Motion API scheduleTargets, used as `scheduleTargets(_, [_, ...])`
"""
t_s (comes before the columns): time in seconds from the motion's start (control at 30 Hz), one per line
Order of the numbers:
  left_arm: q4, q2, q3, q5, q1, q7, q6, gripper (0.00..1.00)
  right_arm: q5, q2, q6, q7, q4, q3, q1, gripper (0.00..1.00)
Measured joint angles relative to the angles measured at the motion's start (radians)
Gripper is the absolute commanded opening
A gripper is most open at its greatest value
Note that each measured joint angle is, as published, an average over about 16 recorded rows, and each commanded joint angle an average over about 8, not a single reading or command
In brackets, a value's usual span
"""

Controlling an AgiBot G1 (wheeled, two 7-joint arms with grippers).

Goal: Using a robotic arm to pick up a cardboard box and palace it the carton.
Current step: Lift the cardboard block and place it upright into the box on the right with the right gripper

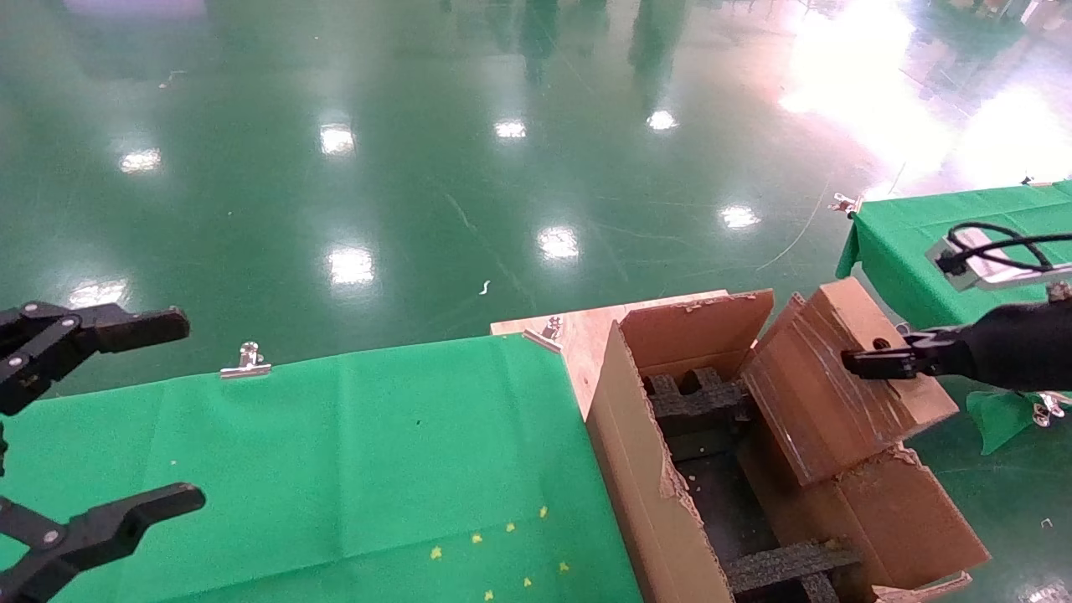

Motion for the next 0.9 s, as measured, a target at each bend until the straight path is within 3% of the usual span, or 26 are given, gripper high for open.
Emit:
scheduleTargets(0.5, [0.0, 0.0, 0.0, 0.0, 0.0, 0.0, 0.0, 1.0, -0.06, 0.031, 0.144, 0.12, 0.117, -0.061, -0.084, 0.0])
scheduleTargets(0.9, [0.0, 0.0, 0.0, 0.0, 0.0, 0.0, 0.0, 1.0, -0.071, -0.013, 0.286, 0.169, 0.142, -0.109, -0.181, 0.0])
